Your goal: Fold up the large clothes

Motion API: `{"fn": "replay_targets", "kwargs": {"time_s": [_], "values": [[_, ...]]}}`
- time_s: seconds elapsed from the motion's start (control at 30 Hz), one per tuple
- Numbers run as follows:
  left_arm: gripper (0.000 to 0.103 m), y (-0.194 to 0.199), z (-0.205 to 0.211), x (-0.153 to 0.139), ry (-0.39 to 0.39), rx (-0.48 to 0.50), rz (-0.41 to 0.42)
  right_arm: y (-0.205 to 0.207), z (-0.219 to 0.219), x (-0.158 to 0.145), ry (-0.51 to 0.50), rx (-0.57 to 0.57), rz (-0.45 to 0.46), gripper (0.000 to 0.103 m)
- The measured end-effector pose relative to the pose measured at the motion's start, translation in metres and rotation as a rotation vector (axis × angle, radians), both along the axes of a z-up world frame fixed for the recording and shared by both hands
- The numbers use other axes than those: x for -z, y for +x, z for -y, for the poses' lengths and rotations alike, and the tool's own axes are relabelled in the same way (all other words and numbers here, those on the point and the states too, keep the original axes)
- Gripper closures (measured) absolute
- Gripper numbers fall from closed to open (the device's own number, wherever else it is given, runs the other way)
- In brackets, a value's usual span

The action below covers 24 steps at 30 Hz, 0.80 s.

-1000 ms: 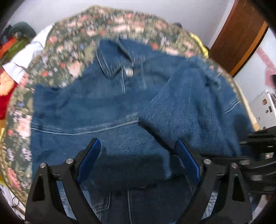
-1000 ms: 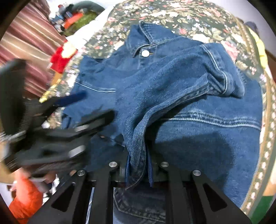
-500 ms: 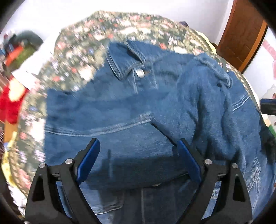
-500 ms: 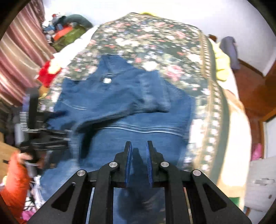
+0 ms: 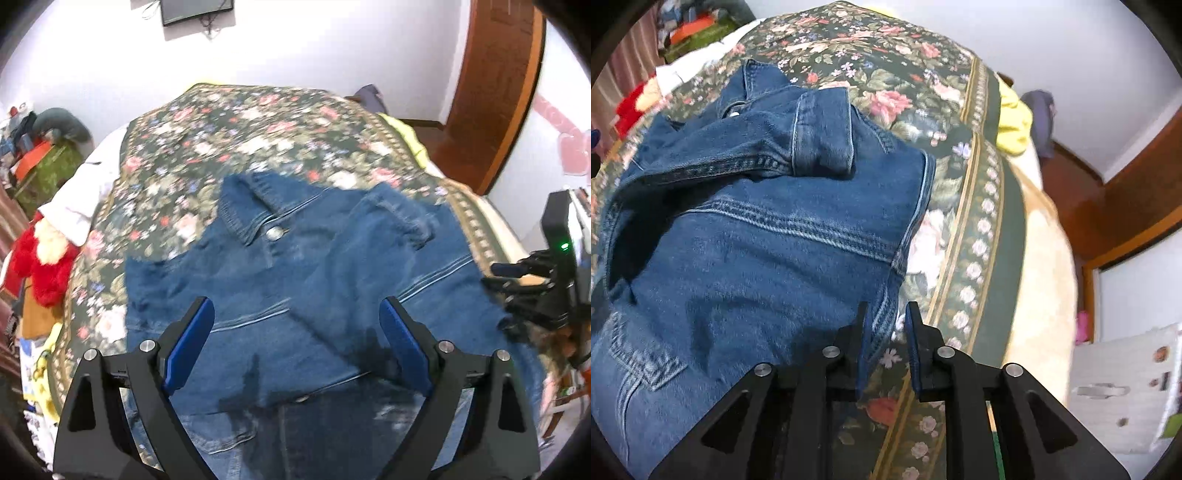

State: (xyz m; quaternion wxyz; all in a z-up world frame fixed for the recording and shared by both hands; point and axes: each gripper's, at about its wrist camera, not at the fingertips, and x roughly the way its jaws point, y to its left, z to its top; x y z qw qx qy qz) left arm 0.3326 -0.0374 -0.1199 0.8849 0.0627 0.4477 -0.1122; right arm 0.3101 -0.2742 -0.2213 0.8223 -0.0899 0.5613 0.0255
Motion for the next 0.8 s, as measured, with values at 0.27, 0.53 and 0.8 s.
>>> {"fn": "replay_targets", "kwargs": {"time_s": [0.27,0.53,0.8], "values": [[0.011,0.03,0.064,0.013,0.041,0.126,-0.057,-0.015,0.05,0.001,0.101,0.115,0.027,0.029],[0.022,0.083,0.124,0.068,0.168,0.194,-0.204,-0.033,0.093,-0.014,0.389,0.243,0.015,0.029],[0.032,0.11,0.129,0.105,0.12,0.149,-0.293,-0.033,0.1,-0.018,0.423,0.258,0.021,0.029]]}}
